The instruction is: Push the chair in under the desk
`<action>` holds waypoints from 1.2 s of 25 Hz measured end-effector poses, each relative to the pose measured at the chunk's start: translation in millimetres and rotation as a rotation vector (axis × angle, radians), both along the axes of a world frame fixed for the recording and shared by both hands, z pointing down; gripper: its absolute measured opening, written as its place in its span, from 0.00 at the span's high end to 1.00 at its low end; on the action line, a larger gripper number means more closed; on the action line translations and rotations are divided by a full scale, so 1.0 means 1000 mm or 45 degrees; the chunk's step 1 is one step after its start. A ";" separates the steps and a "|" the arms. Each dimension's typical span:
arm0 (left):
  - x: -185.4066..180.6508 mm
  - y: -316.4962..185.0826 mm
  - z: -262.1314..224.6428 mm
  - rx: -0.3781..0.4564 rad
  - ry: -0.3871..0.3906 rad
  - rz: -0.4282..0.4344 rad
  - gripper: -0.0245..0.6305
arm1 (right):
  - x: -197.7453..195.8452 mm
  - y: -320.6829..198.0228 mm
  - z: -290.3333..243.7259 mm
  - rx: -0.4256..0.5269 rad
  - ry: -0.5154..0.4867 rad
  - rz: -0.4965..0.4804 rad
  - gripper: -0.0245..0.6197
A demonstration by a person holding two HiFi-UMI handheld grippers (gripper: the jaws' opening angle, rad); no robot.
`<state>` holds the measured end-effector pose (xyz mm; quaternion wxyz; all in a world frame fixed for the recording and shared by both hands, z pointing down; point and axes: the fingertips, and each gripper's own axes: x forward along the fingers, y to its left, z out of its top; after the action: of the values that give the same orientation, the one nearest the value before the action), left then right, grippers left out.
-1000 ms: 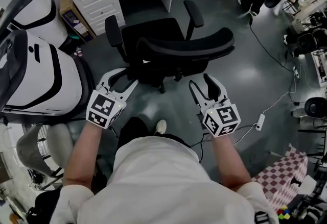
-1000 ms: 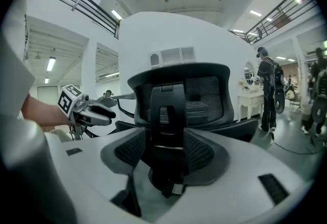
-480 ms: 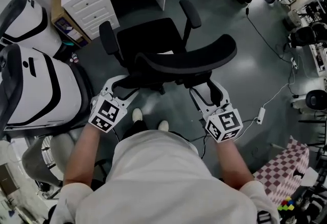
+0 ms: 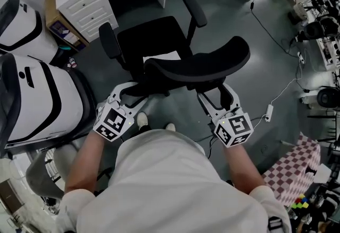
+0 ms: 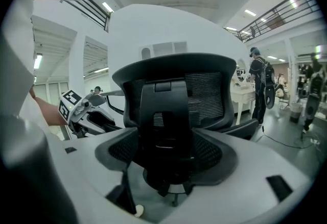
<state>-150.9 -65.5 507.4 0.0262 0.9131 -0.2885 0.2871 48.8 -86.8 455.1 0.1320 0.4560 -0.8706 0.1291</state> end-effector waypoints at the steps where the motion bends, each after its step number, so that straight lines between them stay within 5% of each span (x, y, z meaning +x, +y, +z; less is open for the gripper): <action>1: 0.001 -0.001 -0.001 0.003 0.001 0.012 0.68 | 0.002 -0.003 0.000 0.002 0.007 0.023 0.48; 30: -0.011 -0.035 -0.004 -0.007 -0.010 0.121 0.71 | -0.006 -0.031 -0.002 0.003 0.006 0.151 0.49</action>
<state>-161.8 -100.4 503.3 0.0138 0.9245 -0.2442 0.2923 42.8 -118.1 453.6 0.1257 0.5073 -0.8419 0.1344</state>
